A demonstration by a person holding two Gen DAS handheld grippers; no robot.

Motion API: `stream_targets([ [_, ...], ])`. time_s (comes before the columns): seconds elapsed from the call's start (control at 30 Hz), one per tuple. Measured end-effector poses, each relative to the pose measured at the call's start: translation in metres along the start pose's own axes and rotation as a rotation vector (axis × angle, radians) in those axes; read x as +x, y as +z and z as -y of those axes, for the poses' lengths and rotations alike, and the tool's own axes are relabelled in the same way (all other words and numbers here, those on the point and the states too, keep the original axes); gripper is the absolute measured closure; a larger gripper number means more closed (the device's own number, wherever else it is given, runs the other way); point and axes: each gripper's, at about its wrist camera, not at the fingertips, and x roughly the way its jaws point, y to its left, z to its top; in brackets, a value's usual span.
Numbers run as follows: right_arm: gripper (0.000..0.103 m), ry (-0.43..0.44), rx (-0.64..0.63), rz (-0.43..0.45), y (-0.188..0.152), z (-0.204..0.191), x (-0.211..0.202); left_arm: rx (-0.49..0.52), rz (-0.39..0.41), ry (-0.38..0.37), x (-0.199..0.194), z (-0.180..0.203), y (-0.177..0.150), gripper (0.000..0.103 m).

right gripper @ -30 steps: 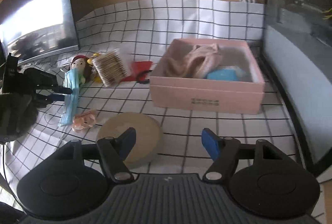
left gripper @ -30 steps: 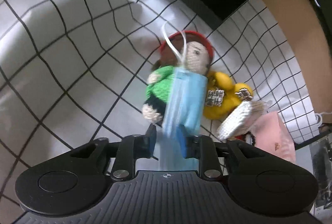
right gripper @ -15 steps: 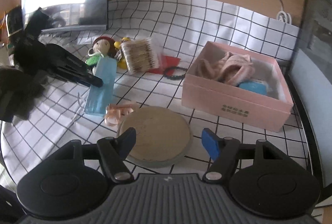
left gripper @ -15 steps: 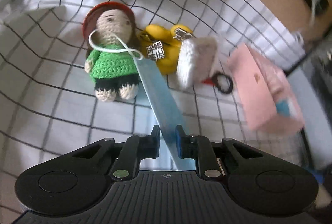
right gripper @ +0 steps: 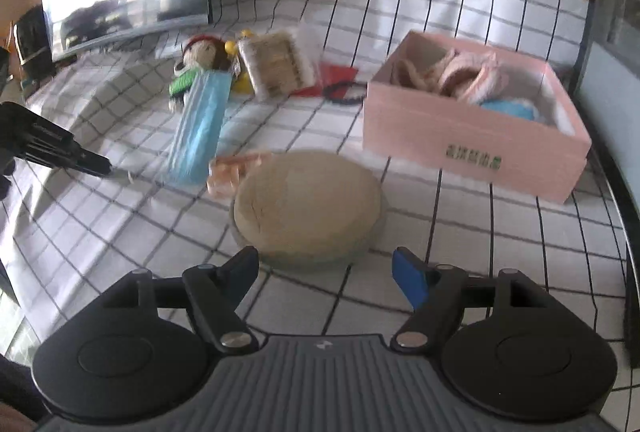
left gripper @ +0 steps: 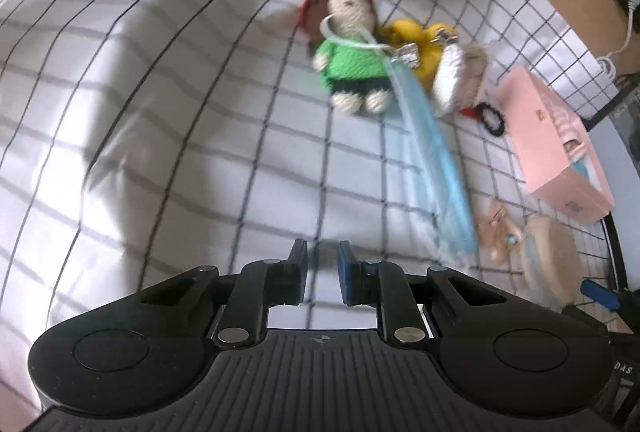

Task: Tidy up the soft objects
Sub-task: 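Lift the blue face mask off the table with the left gripper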

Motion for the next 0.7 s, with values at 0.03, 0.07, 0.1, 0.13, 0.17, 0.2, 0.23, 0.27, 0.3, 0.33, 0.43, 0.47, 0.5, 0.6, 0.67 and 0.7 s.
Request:
stream_targets([
  [0.03, 0.029, -0.001, 0.002, -0.011, -0.002, 0.000, 0.002, -0.006, -0.005, 0.004, -0.001, -0.004, -0.004, 0.085],
  [0.07, 0.029, -0.001, 0.009, -0.026, -0.003, 0.001, 0.004, -0.015, 0.001, 0.000, -0.003, -0.009, -0.007, 0.085],
  [0.1, 0.029, 0.004, 0.020, -0.045, -0.004, 0.002, 0.007, -0.028, 0.004, -0.006, -0.004, -0.012, -0.010, 0.086],
  [0.13, 0.028, 0.013, 0.031, -0.066, -0.006, 0.004, 0.010, -0.041, 0.006, -0.009, -0.007, -0.016, -0.012, 0.086],
  [0.17, 0.024, 0.022, 0.034, -0.064, -0.007, 0.004, 0.011, -0.049, 0.007, -0.003, -0.009, -0.019, -0.013, 0.087],
  [0.2, 0.022, 0.018, 0.035, -0.065, -0.008, 0.004, 0.011, -0.050, 0.006, 0.008, -0.009, -0.020, -0.014, 0.087],
  [0.23, 0.021, 0.018, 0.030, -0.063, -0.009, 0.002, 0.011, -0.047, 0.005, 0.022, -0.010, -0.021, -0.014, 0.087],
  [0.27, 0.019, 0.017, 0.026, -0.062, -0.010, 0.000, 0.011, -0.044, 0.005, 0.037, -0.011, -0.020, -0.014, 0.087],
  [0.3, 0.015, 0.020, 0.027, -0.060, -0.010, -0.001, 0.012, -0.046, 0.005, 0.049, -0.011, -0.020, -0.015, 0.086],
  [0.33, 0.012, 0.029, 0.031, -0.059, -0.011, -0.001, 0.013, -0.049, 0.004, 0.055, -0.012, -0.020, -0.015, 0.084],
  [0.43, 0.000, 0.071, 0.053, -0.073, -0.009, 0.000, 0.016, -0.044, -0.003, 0.051, -0.010, -0.013, -0.012, 0.083],
  [0.47, 0.000, 0.066, 0.056, -0.075, -0.009, -0.001, 0.016, -0.059, 0.001, 0.028, -0.010, -0.009, -0.009, 0.083],
  [0.5, 0.000, 0.059, 0.054, -0.078, -0.008, -0.003, 0.018, -0.073, 0.012, -0.006, -0.010, -0.003, -0.005, 0.083],
  [0.6, 0.000, 0.040, 0.017, -0.091, -0.008, -0.007, 0.019, -0.077, 0.075, -0.065, -0.007, 0.024, 0.016, 0.083],
  [0.67, 0.000, 0.032, 0.002, -0.094, -0.008, -0.008, 0.020, -0.096, 0.105, -0.089, 0.000, 0.043, 0.031, 0.082],
  [0.7, 0.000, 0.032, -0.005, -0.095, -0.008, -0.008, 0.019, -0.105, 0.110, -0.100, 0.005, 0.053, 0.037, 0.082],
])
